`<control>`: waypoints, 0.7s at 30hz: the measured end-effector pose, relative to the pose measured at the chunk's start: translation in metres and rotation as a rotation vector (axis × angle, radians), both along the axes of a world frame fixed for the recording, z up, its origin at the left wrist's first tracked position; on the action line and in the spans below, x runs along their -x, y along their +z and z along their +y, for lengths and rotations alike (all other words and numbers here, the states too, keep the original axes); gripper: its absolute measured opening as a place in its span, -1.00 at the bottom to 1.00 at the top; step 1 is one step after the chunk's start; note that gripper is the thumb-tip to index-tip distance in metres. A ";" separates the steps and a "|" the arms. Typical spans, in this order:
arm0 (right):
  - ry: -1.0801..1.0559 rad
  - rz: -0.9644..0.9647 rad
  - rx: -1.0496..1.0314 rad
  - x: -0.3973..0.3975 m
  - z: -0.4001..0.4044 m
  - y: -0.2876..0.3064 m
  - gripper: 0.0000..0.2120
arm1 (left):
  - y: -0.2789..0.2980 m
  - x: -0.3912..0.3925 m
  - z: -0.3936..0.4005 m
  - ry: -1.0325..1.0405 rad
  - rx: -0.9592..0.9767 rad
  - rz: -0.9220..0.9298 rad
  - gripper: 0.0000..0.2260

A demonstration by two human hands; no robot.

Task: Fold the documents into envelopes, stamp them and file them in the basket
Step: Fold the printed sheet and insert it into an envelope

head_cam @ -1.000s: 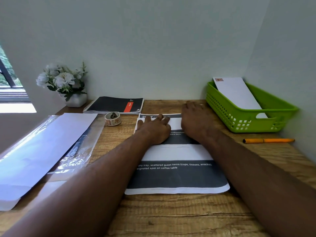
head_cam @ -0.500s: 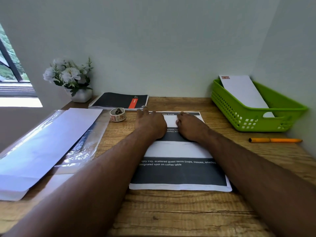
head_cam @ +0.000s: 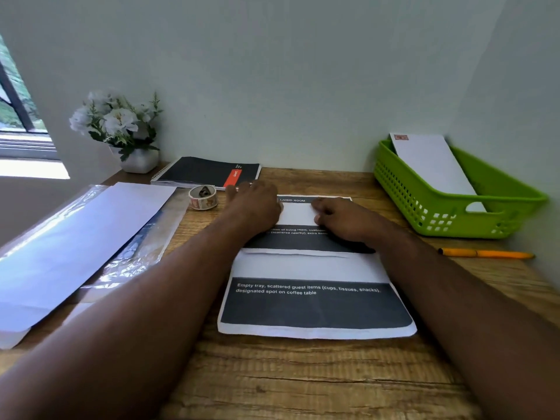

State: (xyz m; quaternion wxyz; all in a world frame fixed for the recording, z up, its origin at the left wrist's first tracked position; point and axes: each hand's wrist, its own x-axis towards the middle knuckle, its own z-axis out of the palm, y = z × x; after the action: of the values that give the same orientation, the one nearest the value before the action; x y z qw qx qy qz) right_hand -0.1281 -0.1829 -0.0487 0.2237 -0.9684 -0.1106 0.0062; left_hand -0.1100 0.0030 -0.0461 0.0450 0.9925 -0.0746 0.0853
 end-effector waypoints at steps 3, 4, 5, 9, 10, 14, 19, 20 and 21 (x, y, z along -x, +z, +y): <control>0.005 0.004 -0.040 -0.001 -0.002 0.000 -0.59 | 0.002 -0.005 0.004 0.001 0.079 0.031 -0.63; 0.011 0.005 -0.051 -0.001 -0.002 0.000 -0.58 | 0.001 -0.007 0.007 -0.022 0.105 0.031 -0.63; 0.014 0.008 -0.060 -0.002 -0.002 -0.001 -0.57 | 0.000 -0.009 0.009 -0.045 0.139 0.025 -0.65; 0.039 -0.065 -0.093 -0.004 -0.007 -0.006 -0.46 | 0.002 -0.006 0.012 -0.083 0.301 -0.107 -0.85; 0.036 -0.127 -0.105 -0.005 -0.008 -0.007 -0.43 | 0.005 -0.004 0.011 -0.112 0.320 -0.187 -0.87; -0.029 -0.652 -0.234 -0.015 -0.014 0.000 -0.58 | 0.013 0.007 0.006 -0.262 0.326 -0.500 -0.85; -0.053 -0.923 -0.063 -0.016 -0.014 0.005 -0.83 | 0.011 0.009 0.007 -0.256 0.180 -0.574 -0.89; -0.032 -0.896 -0.051 -0.015 -0.014 0.005 -0.83 | 0.009 0.009 0.008 -0.248 0.154 -0.534 -0.91; 0.003 -0.838 -0.058 -0.013 -0.014 0.004 -0.82 | 0.008 0.009 0.008 -0.241 0.145 -0.486 -0.93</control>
State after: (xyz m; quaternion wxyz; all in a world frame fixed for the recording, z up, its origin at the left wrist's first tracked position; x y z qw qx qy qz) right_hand -0.1149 -0.1966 -0.0445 0.1864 -0.8802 -0.1935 -0.3912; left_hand -0.1191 0.0107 -0.0377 0.1065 0.9212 -0.1943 0.3199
